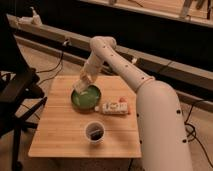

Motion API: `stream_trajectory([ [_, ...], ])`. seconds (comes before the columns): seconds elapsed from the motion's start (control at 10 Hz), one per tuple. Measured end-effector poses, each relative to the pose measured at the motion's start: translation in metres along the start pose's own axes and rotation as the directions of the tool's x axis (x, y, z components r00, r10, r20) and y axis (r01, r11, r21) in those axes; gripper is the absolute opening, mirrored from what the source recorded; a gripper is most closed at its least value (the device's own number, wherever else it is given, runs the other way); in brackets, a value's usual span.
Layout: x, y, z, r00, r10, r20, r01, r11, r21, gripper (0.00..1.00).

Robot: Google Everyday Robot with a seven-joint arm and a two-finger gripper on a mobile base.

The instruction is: Place the white sponge in the ceramic bowl

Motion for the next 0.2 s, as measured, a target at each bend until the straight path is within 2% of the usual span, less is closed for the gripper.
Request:
stream_trajectory([
  [0.1,0.0007,0.0034,0.0037,1.000,-0.002,-0.009,0.002,1.000,0.002,0.64],
  [0.2,-0.0017,0.0041,0.0092,1.000,-0.009,-0.009,0.009,1.000,0.002,0.52],
])
